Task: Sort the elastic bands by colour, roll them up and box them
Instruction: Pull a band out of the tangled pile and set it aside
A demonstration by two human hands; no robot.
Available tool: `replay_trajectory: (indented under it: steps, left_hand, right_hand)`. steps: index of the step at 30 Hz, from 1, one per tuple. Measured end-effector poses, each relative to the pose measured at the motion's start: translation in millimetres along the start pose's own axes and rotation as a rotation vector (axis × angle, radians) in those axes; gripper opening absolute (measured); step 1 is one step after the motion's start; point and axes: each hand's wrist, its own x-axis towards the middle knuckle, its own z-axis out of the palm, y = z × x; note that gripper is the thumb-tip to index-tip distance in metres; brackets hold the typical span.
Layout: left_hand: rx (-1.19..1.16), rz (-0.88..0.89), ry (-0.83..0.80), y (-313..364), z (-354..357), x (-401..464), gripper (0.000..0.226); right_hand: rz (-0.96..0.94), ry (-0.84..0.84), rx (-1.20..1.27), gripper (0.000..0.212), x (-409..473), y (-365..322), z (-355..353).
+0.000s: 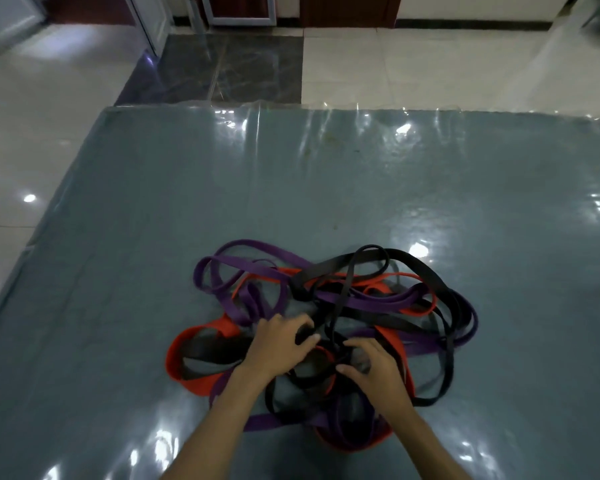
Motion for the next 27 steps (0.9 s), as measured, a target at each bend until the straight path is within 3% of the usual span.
replay_trajectory:
  steps: [2,4,7,10,13,19,22,25,27]
  left_hand:
    - [0.002,0.016,-0.157,7,4,-8,0.06]
    - [0.034,0.037,-0.264,8,11,-15,0.066]
    - [-0.021,0.061,-0.254,1,13,-20,0.054]
    - [-0.087,0.065,-0.245,-4,6,-20,0.032]
    - [-0.182,0.11,-0.24,-3,-3,-24,0.026]
    - [-0.394,0.108,-0.204,6,-24,-50,0.026]
    - [-0.462,0.128,-0.138,8,-39,-69,0.026]
    - [-0.548,0.155,0.034,7,-52,-89,0.025]
    - [-0.656,0.176,0.149,6,-59,-102,0.024]
  right_hand:
    - [-0.032,-0.053,0.036,0.042,2,-7,7]
    - [-0.066,-0.128,0.082,0.045,2,-14,14]
    - [-0.062,-0.206,0.106,0.057,2,-20,21]
    - [-0.077,-0.219,0.013,0.06,-1,-18,20]
    - [-0.041,-0.234,-0.005,0.06,-4,-16,17]
    - [0.105,0.024,0.049,0.018,-11,-11,9]
    - [0.19,-0.034,0.166,0.017,-19,-9,1]
    - [0.137,-0.154,0.089,0.019,-28,-5,-2]
    - [0.088,-0.102,0.079,0.017,-35,-6,-3]
